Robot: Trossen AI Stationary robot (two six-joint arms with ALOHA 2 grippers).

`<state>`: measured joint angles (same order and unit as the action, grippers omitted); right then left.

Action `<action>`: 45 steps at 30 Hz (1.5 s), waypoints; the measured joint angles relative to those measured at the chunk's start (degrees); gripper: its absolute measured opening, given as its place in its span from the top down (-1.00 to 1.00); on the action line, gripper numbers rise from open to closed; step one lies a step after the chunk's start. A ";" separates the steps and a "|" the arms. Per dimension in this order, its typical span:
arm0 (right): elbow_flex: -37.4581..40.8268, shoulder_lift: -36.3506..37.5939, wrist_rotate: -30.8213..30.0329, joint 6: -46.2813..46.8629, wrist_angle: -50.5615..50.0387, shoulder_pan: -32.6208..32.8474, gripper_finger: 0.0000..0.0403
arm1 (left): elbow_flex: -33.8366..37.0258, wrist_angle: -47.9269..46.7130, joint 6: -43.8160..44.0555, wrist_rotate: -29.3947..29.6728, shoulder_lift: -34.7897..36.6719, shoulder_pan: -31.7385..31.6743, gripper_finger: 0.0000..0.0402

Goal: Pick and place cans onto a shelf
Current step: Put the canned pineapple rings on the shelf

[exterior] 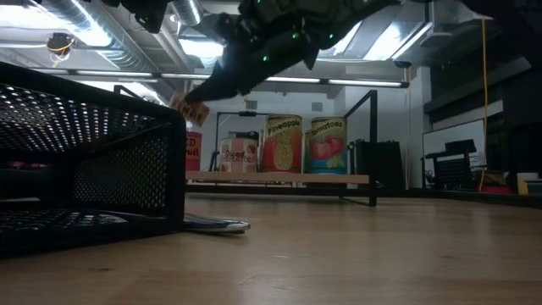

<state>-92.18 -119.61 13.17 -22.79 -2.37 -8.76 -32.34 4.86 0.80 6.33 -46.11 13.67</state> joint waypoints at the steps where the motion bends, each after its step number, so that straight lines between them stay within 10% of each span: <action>1: 0.00 -0.54 0.00 0.00 0.19 -0.06 0.98 | 0.00 -0.01 0.00 0.00 0.00 0.02 0.63; 45: 0.04 -5.44 -0.02 0.00 -0.59 -0.35 0.92 | 0.00 -0.10 0.04 0.00 0.00 0.02 0.63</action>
<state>-92.14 -125.05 13.15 -22.79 -2.96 -9.10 -32.34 4.76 0.84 6.33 -46.11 13.69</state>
